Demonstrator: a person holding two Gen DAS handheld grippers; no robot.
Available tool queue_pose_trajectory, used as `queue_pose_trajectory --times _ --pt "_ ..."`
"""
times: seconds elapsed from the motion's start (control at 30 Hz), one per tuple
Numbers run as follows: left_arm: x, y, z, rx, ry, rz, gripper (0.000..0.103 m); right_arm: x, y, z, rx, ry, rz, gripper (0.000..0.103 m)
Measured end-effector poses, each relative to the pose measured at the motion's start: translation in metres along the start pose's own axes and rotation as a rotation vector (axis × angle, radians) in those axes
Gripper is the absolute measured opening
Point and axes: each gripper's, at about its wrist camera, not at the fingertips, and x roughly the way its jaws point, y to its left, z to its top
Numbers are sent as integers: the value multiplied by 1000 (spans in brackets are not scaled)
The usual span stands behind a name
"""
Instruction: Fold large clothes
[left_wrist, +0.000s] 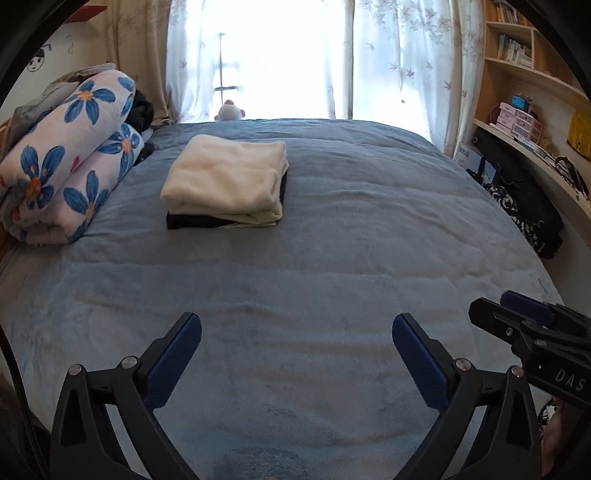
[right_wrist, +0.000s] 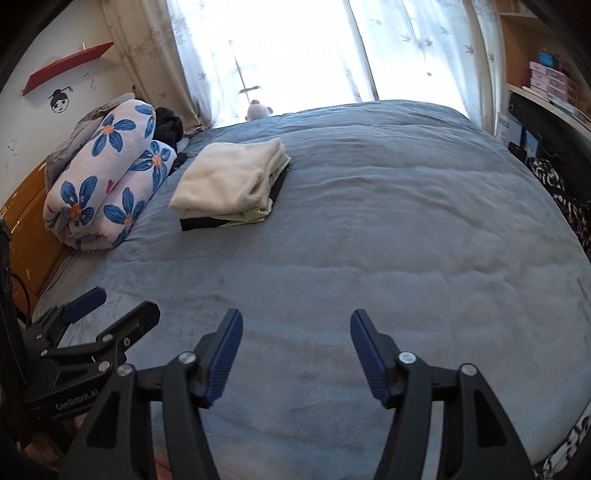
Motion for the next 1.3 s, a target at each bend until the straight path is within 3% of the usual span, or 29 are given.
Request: queue_pose_trajectory --times 0.13,0.47,1.3 --pt "1 -4 -13 -10 6 59 102 3 -2 -16 30 -7 -25 67" --pt "1 -2 -28 -48 40 62 102 1 0 -38 21 -24 -68 68" --pt "2 -7 -44 -60 67 92 102 -9 5 -46 -34 -52 -89 68"
